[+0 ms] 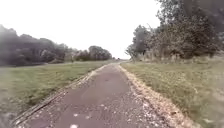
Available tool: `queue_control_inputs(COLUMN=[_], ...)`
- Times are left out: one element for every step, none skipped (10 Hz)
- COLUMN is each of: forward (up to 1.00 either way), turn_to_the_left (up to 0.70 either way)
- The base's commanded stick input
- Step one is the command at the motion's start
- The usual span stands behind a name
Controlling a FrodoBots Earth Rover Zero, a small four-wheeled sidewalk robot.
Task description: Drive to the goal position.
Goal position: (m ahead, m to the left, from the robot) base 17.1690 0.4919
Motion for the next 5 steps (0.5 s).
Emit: queue_control_inputs(forward=[0.7, 0.7, 0.7, 0.7, 0.7], turn_to_the_left=[-0.35, -0.35, -0.35, -0.02, -0.01])
